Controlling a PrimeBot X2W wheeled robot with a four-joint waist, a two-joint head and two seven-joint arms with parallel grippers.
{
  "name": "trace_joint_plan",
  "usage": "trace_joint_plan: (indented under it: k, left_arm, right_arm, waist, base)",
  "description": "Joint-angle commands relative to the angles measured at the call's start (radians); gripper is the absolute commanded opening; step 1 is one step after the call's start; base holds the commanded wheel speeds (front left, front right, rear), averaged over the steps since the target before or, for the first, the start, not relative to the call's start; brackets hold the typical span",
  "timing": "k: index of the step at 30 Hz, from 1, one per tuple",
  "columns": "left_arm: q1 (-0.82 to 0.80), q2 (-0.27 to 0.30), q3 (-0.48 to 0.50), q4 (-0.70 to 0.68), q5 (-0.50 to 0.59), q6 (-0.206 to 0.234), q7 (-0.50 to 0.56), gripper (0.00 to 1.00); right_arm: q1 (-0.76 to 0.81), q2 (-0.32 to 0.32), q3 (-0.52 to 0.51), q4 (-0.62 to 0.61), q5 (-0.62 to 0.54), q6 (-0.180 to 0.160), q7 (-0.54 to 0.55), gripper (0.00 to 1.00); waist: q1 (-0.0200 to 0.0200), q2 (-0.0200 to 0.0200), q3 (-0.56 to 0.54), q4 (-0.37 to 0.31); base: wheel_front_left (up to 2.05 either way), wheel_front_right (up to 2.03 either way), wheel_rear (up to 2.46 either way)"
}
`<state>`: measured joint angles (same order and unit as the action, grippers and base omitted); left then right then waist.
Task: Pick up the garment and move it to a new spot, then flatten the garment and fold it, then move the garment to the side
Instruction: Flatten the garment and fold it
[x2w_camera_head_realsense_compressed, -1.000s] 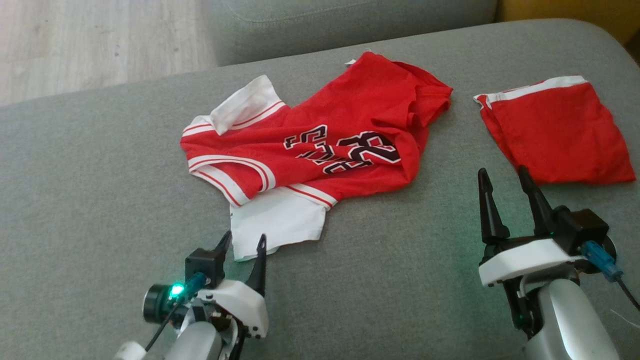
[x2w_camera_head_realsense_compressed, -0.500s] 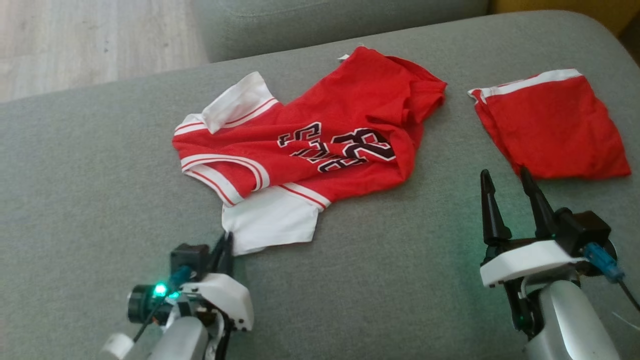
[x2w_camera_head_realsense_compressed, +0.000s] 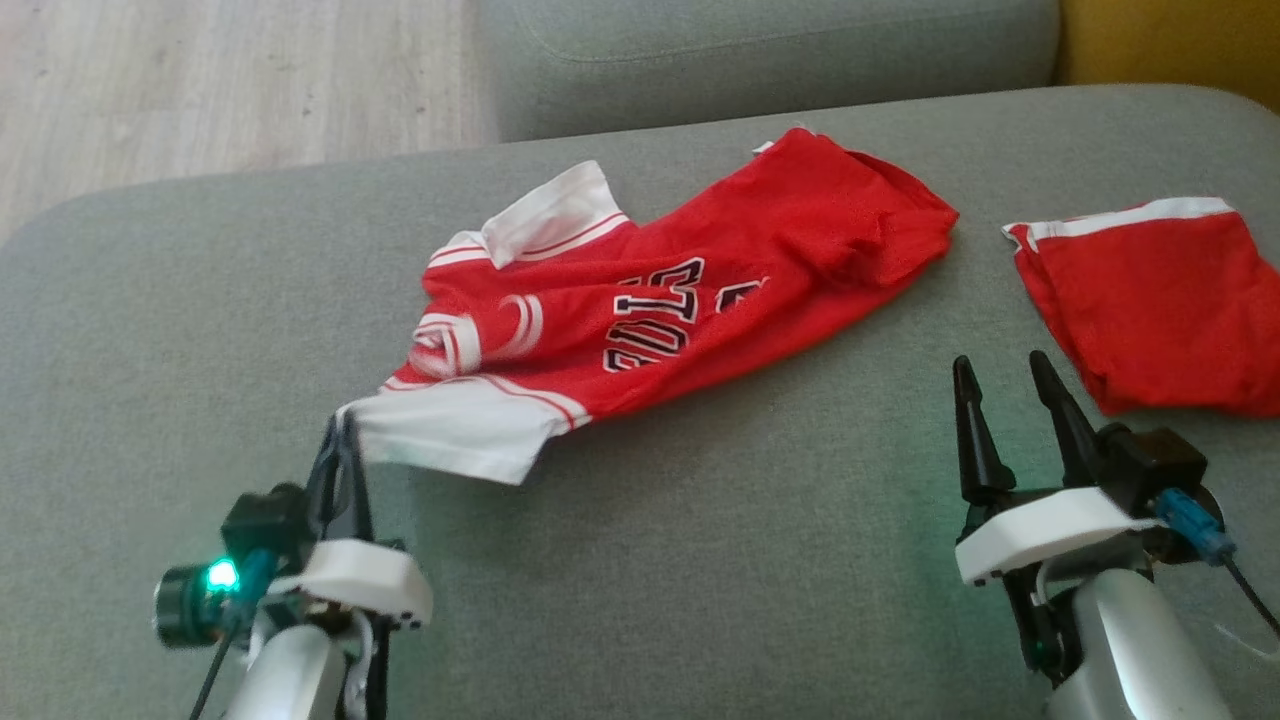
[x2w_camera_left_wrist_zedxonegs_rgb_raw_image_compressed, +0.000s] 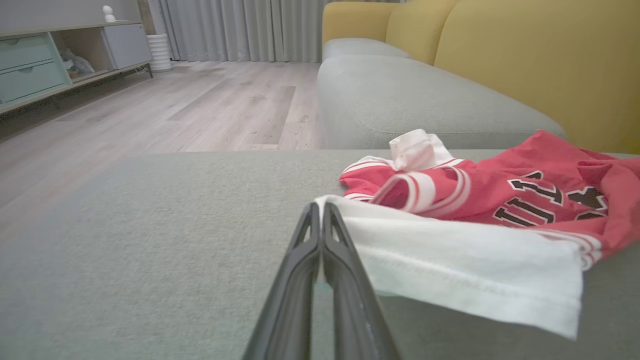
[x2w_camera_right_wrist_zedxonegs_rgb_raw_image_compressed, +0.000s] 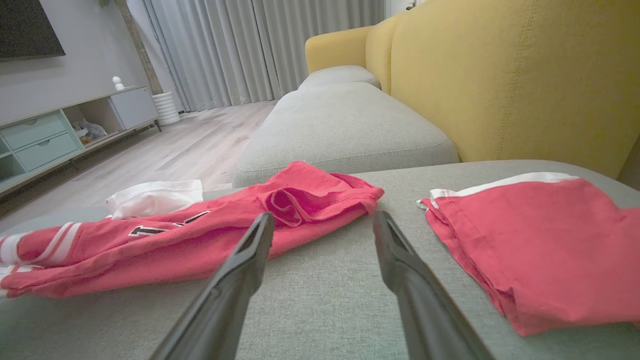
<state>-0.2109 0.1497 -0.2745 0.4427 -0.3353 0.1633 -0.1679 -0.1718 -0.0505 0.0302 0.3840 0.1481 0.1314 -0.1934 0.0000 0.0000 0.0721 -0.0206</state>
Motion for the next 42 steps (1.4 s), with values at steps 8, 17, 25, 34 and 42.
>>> trace_joint_plan:
  k: [8,17,25,34,42]
  left_arm:
    - [0.028,0.038,0.020,-0.023,-0.011,0.007,0.038,1.00]
    - [0.008,0.026,-0.010,-0.026,-0.001,0.004,0.039,1.00]
    - [-0.021,0.010,-0.020,-0.070,0.008,0.006,-0.032,1.00]
    - [-0.067,-0.012,-0.057,-0.083,0.020,-0.008,-0.048,1.00]
    - [-0.118,-0.042,-0.099,-0.053,0.024,-0.025,-0.053,1.00]
  right_arm:
    - [-0.010,0.000,0.032,-0.020,-0.012,-0.001,0.019,1.00]
    - [-0.025,0.000,0.021,-0.023,-0.033,-0.001,0.030,1.00]
    - [-0.065,0.000,0.013,-0.043,-0.064,-0.001,0.052,1.00]
    - [-0.216,0.000,-0.010,0.021,0.001,-0.001,0.112,1.00]
    - [-0.409,0.000,-0.040,0.243,0.097,-0.001,0.184,1.00]
  waist:
    - [0.0000,0.0000,-0.005,0.012]
    - [0.0000,0.0000,0.013,0.021]
    - [0.0000,0.0000,0.049,0.049]
    - [0.0000,0.0000,0.124,0.102]
    - [0.0000,0.0000,0.191,0.162]
  base:
    - [0.00,0.00,0.00]
    - [0.00,0.00,0.00]
    - [0.00,0.00,0.00]
    - [0.00,0.00,0.00]
    - [0.00,0.00,0.00]
